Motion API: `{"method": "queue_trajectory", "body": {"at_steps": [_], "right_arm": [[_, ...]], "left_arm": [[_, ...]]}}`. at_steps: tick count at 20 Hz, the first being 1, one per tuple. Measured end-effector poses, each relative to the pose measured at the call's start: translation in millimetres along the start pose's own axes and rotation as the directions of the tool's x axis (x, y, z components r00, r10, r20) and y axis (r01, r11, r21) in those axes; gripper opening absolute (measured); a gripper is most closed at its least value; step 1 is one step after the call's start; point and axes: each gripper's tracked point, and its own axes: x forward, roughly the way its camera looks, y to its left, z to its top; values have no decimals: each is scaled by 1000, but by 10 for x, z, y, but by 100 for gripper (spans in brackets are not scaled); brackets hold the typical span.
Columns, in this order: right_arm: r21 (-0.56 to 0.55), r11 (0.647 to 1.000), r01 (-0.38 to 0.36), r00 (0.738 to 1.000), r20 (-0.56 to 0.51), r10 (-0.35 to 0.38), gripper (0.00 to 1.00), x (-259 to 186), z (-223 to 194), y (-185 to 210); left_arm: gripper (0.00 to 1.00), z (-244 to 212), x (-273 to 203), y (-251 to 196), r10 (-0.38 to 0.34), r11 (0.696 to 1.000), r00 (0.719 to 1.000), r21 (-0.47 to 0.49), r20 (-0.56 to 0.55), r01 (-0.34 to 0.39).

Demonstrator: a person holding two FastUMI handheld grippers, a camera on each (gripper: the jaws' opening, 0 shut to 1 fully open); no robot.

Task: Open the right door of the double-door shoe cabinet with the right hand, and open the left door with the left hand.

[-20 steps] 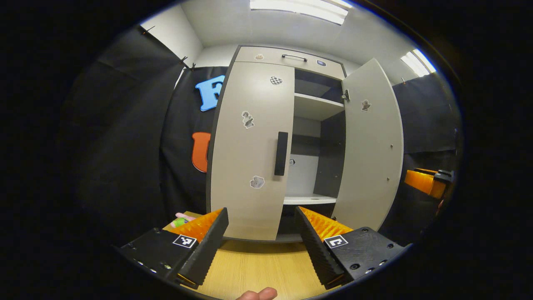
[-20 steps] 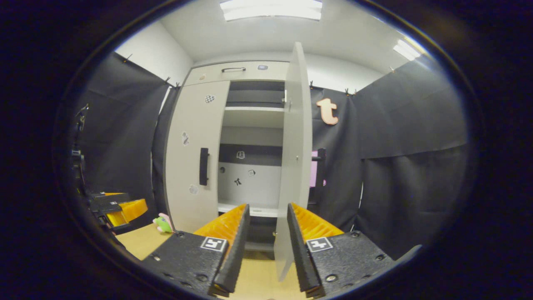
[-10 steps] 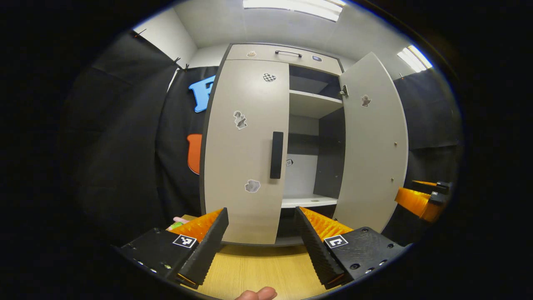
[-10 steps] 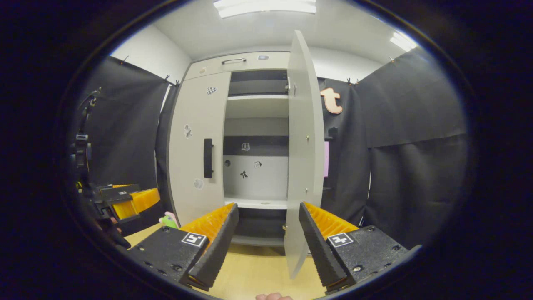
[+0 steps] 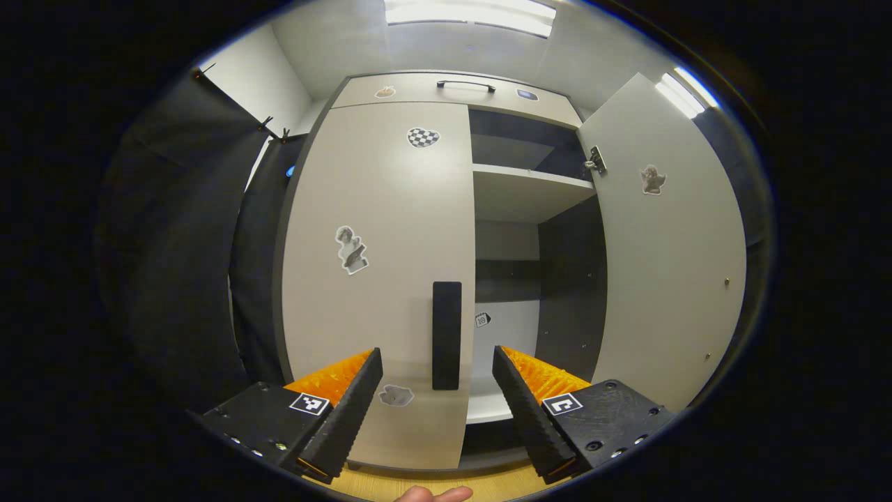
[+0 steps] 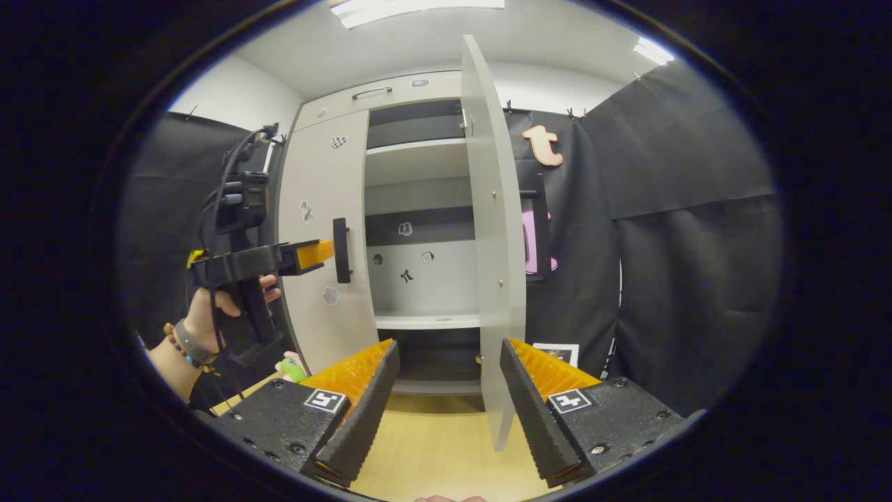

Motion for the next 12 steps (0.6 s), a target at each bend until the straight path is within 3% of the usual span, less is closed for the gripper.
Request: {"method": "queue_trajectory", "body": {"at_steps": [7, 12], "right_arm": [[-6, 1000, 19, 1000, -5, -19, 91, -20, -51, -84], [1, 1000, 31, 999, -10, -31, 91, 16, -82, -155]], "left_arm": [[95, -172, 526, -84, -19, 1000, 998, 5, -62, 19], [95, -297, 684, -3, 8, 1000, 994, -22, -109, -11]]}}
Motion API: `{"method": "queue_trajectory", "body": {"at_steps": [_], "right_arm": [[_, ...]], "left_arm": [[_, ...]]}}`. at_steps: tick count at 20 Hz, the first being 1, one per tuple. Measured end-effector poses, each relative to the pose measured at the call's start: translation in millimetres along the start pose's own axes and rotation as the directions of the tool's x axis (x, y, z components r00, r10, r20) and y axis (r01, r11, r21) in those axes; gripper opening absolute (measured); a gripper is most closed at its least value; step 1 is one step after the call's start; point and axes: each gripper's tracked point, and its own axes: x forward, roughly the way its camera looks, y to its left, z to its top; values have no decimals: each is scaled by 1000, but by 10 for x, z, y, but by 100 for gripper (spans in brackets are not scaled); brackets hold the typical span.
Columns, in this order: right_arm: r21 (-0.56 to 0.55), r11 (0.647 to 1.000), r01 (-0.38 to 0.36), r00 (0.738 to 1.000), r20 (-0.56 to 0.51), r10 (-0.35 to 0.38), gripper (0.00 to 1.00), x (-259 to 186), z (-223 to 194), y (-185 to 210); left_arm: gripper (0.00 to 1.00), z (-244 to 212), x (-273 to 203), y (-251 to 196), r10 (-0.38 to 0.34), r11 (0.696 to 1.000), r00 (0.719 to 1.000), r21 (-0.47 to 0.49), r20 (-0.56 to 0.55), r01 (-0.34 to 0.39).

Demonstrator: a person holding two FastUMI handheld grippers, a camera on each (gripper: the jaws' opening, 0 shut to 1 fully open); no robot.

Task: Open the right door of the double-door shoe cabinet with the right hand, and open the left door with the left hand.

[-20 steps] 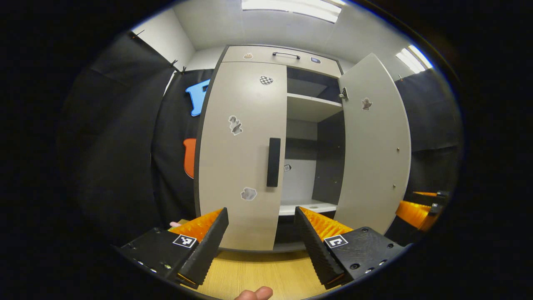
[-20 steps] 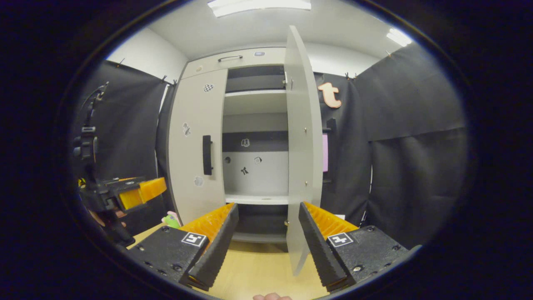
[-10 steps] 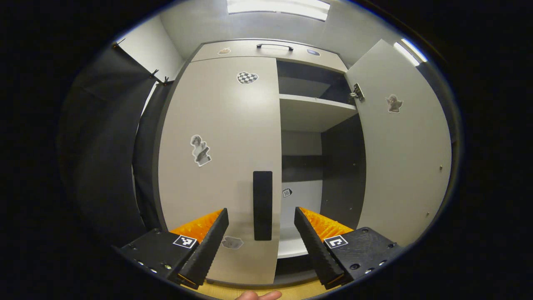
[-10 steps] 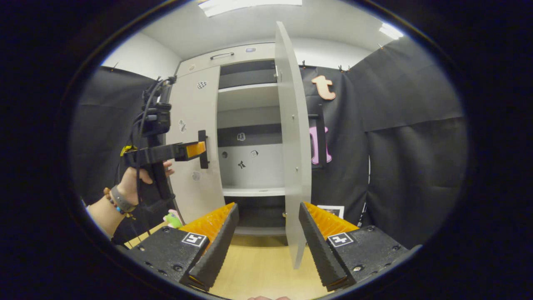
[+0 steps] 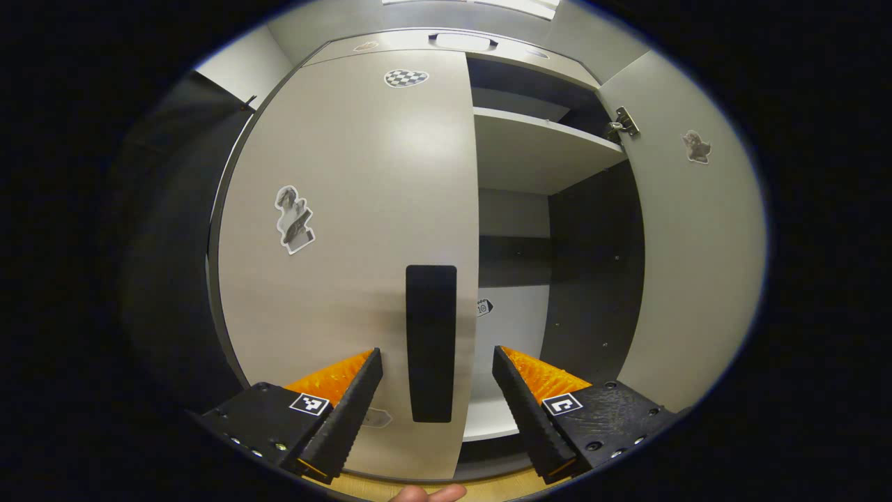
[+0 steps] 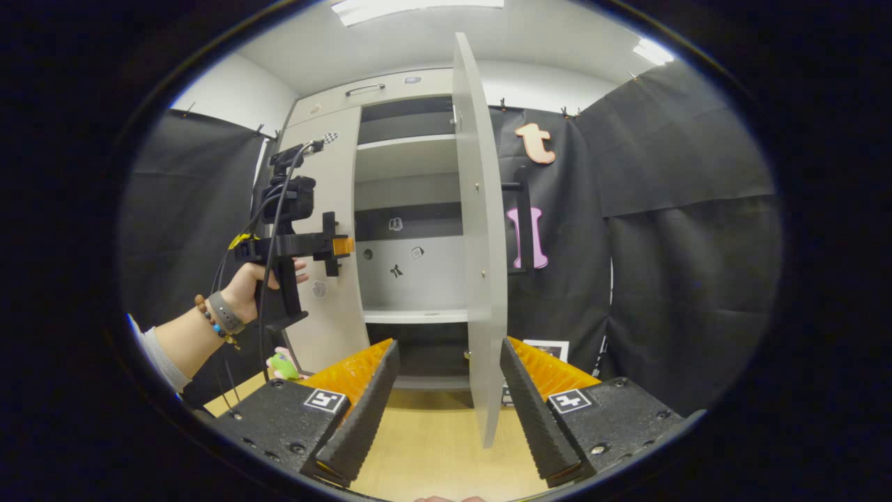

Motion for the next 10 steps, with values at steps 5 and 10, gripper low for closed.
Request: {"method": "queue_trajectory", "body": {"at_steps": [5, 10], "right_arm": [[6, 1000, -2, 1000, -5, 2, 91, 77, -24, -13], [0, 1000, -11, 1000, -8, 11, 91, 140, -29, 23]], "left_arm": [[95, -27, 116, 134, 29, 999, 999, -19, -13, -29], [93, -29, 110, 129, 35, 999, 999, -9, -14, -35]]}}
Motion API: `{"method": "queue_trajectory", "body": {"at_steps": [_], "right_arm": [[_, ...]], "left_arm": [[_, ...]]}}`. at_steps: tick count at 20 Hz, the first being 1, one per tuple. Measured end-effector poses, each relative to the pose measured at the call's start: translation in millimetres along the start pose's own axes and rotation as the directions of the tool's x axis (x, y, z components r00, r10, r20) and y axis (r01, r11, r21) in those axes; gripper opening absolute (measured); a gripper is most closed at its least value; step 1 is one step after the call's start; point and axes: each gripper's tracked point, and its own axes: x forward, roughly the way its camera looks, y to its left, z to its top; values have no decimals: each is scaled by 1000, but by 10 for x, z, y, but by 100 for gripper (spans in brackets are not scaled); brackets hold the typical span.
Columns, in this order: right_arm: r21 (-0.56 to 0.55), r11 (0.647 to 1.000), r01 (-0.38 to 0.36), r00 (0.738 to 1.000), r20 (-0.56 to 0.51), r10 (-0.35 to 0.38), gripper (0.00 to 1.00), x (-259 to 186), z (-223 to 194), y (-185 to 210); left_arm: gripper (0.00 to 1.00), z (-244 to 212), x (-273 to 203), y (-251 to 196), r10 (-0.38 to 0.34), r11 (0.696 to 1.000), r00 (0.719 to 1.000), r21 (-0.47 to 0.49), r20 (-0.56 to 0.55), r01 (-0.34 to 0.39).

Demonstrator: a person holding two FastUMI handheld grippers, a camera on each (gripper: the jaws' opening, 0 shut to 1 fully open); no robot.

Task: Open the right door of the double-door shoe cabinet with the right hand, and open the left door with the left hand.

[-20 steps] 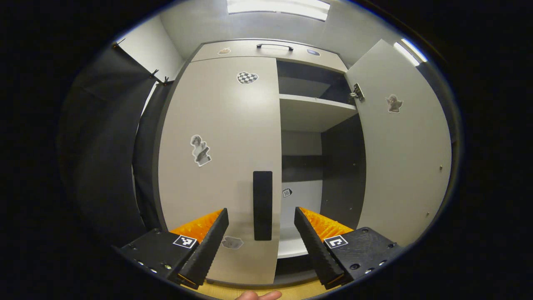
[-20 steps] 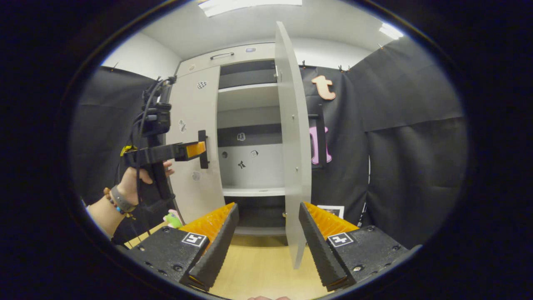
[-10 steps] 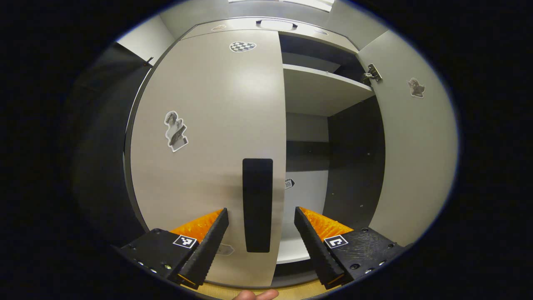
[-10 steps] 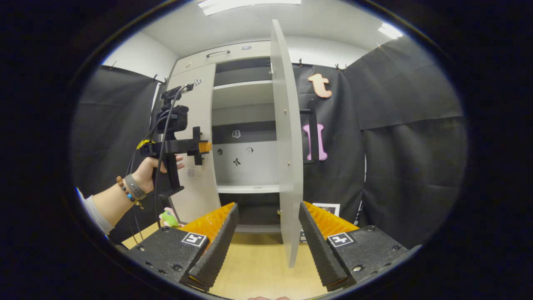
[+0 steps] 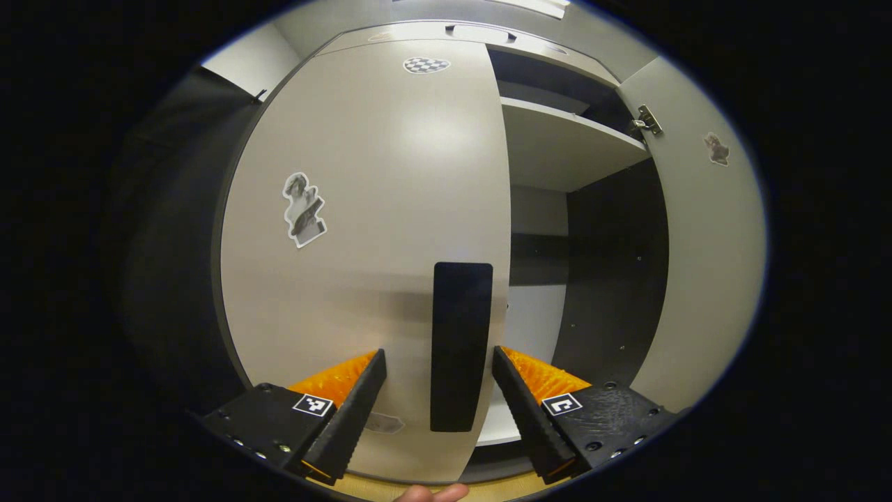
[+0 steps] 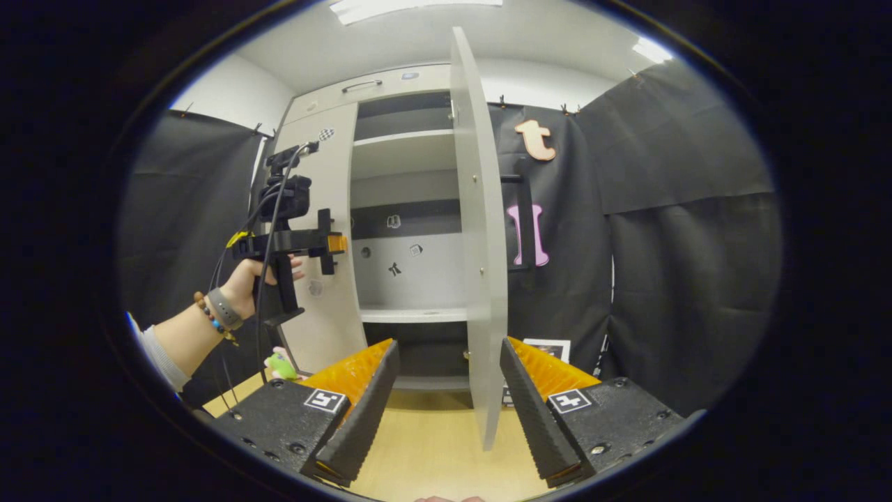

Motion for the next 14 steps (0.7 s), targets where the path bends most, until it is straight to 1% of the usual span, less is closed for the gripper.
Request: {"method": "queue_trajectory", "body": {"at_steps": [8, 9, 10, 11, 12, 14], "right_arm": [[-1, 1000, -5, 1000, -9, 5, 91, -10, -41, 18], [0, 1000, -4, 1000, -9, 4, 91, -12, -51, 12], [0, 1000, -3, 1000, -10, 3, 91, -16, -60, 4], [0, 1000, -3, 1000, -14, 3, 91, -15, -79, 3], [1, 1000, -3, 1000, -18, 3, 91, -16, -89, 1], [5, 1000, -7, 1000, -24, 7, 91, -11, -109, 15]], "left_arm": [[92, 0, 9, 14, 9, 1000, 1000, 3, 4, -9], [91, 3, 19, 36, 8, 1000, 1000, -3, 6, -8], [87, 15, -2, 51, 9, 1000, 1000, -9, 9, -9], [90, 5, -18, 57, 2, 1000, 1000, -19, 6, -2], [73, 4, 2, 57, -4, 1000, 1000, -16, 3, 4], [71, -19, 25, 2, -30, 999, 1000, -20, -5, 29]]}}
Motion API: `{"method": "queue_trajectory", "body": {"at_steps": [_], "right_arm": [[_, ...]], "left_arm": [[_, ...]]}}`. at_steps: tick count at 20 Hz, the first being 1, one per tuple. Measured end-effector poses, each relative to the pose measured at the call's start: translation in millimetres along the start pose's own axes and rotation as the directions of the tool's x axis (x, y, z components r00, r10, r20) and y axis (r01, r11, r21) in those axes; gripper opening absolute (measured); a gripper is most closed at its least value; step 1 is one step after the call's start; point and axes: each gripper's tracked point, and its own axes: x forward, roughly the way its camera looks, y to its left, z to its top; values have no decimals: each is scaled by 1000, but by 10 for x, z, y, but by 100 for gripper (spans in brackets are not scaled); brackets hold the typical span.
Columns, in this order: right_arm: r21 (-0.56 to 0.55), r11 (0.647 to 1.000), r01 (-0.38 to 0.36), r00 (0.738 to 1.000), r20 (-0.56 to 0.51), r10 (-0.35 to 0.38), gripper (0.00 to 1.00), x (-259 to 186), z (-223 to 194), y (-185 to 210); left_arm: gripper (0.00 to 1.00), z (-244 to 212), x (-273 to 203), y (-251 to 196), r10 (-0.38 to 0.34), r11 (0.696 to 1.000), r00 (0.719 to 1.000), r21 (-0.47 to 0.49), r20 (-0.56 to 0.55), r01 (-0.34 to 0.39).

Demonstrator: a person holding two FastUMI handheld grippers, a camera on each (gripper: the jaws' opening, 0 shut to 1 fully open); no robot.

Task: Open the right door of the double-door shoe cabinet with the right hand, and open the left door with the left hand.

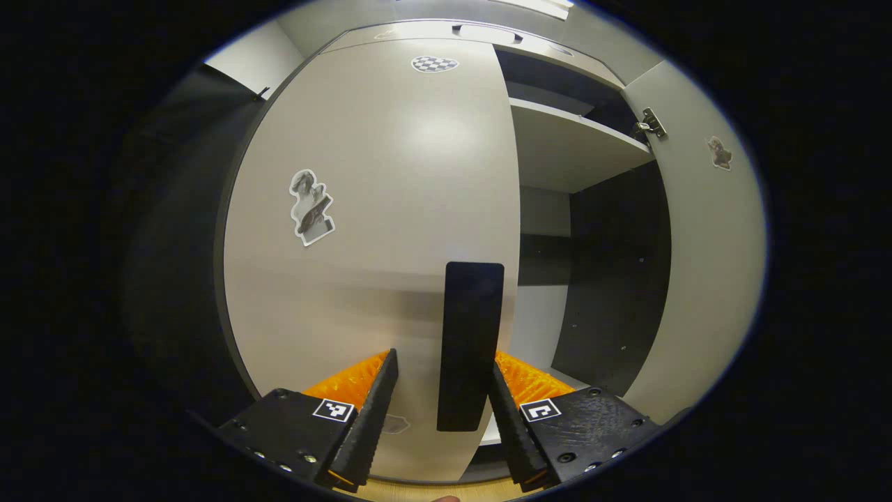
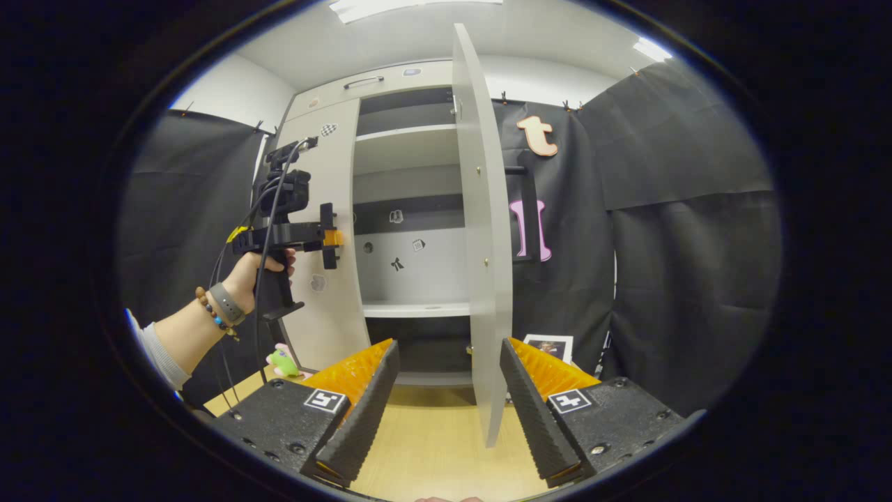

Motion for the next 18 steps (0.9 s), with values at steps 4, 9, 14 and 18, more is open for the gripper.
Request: {"method": "queue_trajectory", "body": {"at_steps": [4, 9, 14, 18], "right_arm": [[-1, 1000, 0, 1000, 0, 0, 91, -27, -11, 3], [11, 1000, -3, 1000, 3, 3, 90, -42, -16, 10], [4, 1000, -6, 1000, -3, 6, 91, -72, -62, 36], [-8, 1000, -12, 1000, 2, 12, 91, -166, -31, 122]], "left_arm": [[28, -3, -32, -112, -43, 998, 999, -39, -3, 43], [5, -18, -45, -125, -76, 996, 997, -42, 1, 76], [4, -8, -138, -100, -93, 995, 996, -18, -1, 93], [5, 33, -444, -96, -73, 997, 997, -2, -17, 73]]}}
